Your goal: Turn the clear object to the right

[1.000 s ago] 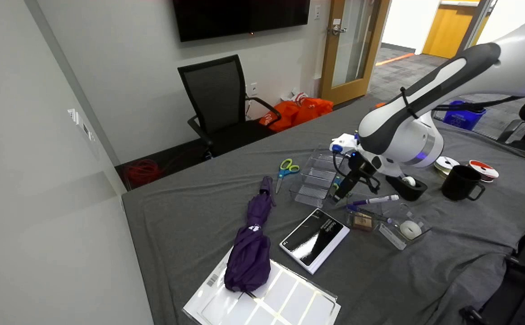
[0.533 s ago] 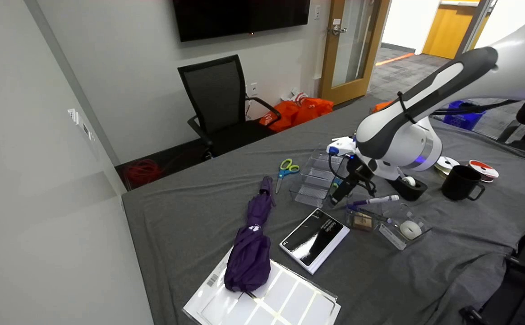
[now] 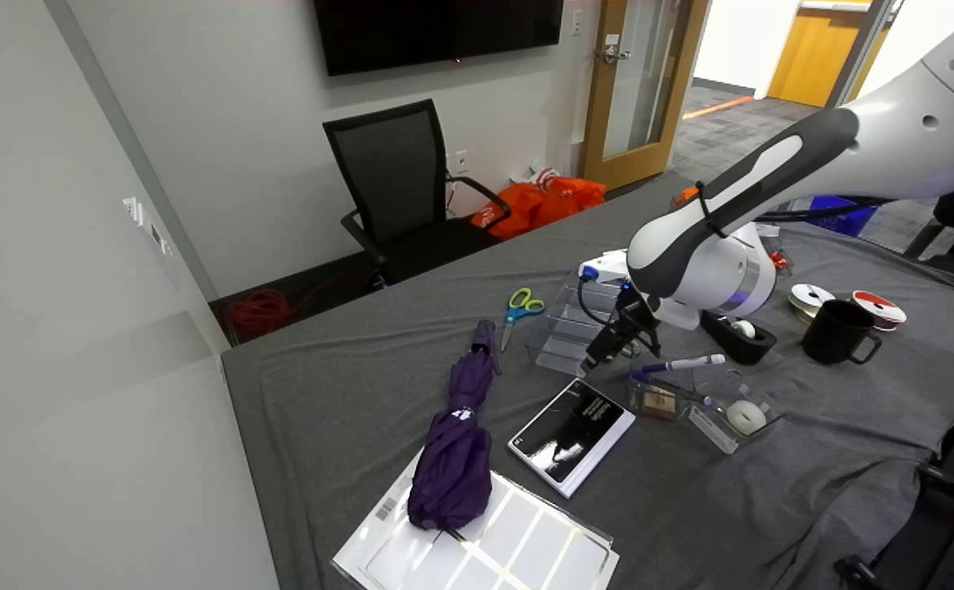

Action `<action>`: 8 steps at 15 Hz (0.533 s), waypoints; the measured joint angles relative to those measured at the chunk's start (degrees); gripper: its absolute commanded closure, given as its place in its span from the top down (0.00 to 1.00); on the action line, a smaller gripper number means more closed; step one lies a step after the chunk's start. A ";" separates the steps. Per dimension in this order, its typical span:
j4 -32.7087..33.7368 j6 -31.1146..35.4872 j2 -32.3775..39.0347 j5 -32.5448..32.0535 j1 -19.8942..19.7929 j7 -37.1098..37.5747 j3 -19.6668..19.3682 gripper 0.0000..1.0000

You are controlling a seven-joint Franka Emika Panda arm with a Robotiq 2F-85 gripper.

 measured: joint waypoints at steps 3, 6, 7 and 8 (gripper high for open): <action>2.40 1.70 2.18 0.02 0.17 0.78 0.00 1.00; 4.49 3.42 4.03 0.13 0.21 1.21 0.19 1.00; 5.23 4.14 4.64 0.20 0.21 1.21 0.34 1.00; 6.11 5.11 5.34 0.42 0.20 1.21 0.61 1.00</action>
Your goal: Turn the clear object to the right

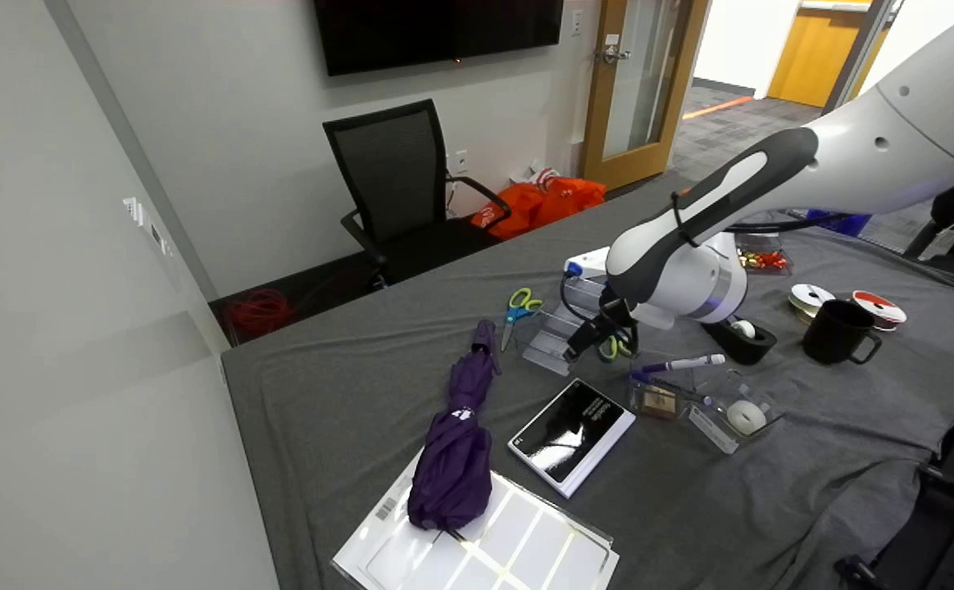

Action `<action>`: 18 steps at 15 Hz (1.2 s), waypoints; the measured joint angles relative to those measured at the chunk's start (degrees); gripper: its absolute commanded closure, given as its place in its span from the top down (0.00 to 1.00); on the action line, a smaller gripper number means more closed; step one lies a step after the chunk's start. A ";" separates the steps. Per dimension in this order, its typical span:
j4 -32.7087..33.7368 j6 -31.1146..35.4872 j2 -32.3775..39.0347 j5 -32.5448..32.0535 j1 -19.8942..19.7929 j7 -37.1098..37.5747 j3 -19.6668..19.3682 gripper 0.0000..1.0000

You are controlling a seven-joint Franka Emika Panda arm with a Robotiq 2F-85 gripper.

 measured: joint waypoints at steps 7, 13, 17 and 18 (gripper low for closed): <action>3.18 2.69 2.96 -0.56 0.34 -0.11 0.70 1.00; 1.20 1.98 1.94 -4.42 2.16 0.03 -0.51 1.00; -1.41 1.43 -1.53 -6.48 4.24 1.00 -1.14 1.00; -2.11 0.93 -2.71 -6.89 4.57 1.24 -1.14 1.00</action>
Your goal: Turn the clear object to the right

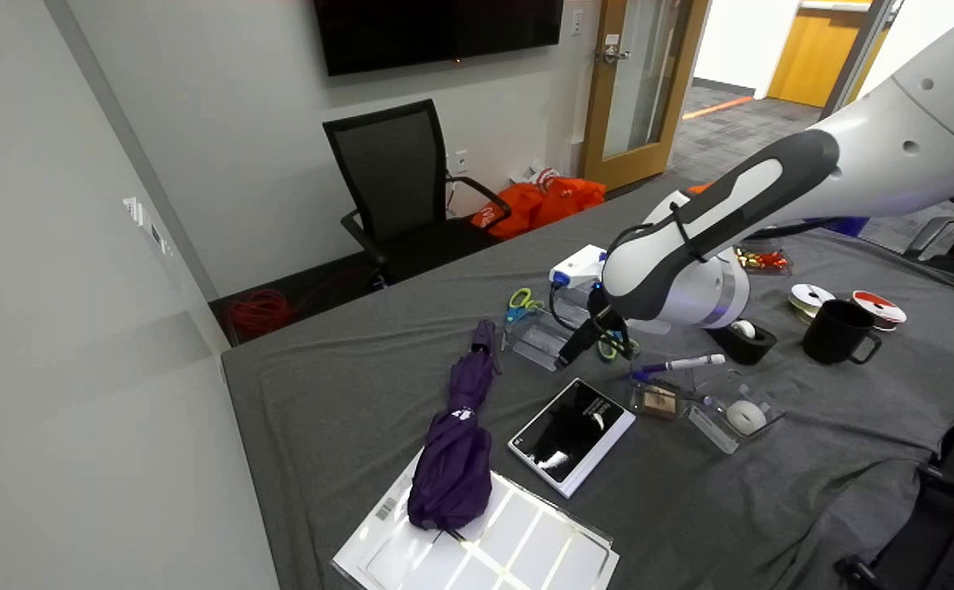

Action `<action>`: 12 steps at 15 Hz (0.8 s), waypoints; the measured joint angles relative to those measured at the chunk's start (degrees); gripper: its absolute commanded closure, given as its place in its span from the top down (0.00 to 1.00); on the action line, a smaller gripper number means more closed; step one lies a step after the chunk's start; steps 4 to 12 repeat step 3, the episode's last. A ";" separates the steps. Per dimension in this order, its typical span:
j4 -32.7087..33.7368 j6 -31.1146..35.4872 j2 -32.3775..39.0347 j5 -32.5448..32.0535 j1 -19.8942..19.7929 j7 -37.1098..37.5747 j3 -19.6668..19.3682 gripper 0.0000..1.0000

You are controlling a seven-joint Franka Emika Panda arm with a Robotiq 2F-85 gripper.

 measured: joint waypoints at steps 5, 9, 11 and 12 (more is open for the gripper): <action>-2.35 -2.54 -4.29 -2.02 0.80 1.86 -0.17 1.00; -2.35 -2.54 -4.29 -2.02 0.80 1.86 -0.17 1.00; -2.35 -2.54 -4.29 -2.02 0.80 1.86 -0.17 1.00; -2.35 -2.54 -4.29 -2.02 0.80 1.86 -0.17 1.00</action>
